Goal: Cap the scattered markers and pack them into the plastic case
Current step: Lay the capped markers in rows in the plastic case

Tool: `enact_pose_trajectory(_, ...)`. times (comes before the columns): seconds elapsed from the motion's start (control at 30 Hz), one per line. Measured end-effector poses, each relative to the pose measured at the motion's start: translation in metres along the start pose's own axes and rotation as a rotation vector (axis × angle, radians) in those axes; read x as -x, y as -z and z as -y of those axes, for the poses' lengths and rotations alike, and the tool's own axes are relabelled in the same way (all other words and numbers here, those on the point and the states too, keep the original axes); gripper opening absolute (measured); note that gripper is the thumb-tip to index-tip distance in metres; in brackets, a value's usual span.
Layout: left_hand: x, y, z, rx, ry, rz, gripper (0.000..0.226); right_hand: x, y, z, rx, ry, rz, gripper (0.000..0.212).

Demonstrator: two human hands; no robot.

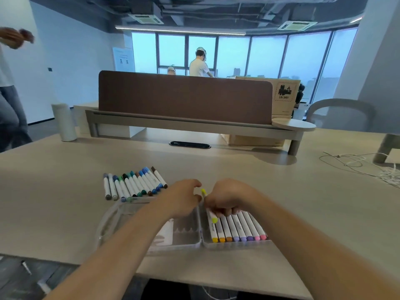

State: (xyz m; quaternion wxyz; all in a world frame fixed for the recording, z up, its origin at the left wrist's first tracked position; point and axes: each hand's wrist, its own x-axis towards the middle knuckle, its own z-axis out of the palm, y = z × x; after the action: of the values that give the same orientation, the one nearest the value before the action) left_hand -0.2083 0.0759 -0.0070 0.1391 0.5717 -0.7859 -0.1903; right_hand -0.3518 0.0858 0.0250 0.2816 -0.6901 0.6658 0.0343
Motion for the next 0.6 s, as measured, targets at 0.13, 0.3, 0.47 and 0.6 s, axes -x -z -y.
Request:
enact_pose_trajectory(0.13, 0.020, -0.006, -0.002, -0.055, -0.015, 0.015, 0.048, 0.012, -0.014, 0.002, 0.009, 0.019, -0.014, 0.036)
enact_pose_trajectory(0.3, 0.026, -0.008, -0.003, -0.106, -0.046, 0.031, 0.040, 0.010, -0.018, -0.007, -0.026, 0.045, -0.081, 0.040)
enact_pose_trajectory(0.47, 0.030, -0.010, -0.001, -0.053, -0.030, 0.168, 0.070, 0.006, -0.016, -0.007, -0.008, 0.065, -0.087, 0.042)
enact_pose_trajectory(0.6, 0.031, -0.012, -0.002, -0.019, -0.019, 0.176, 0.075, -0.004, -0.018, -0.007, 0.053, 0.045, -0.080, 0.035)
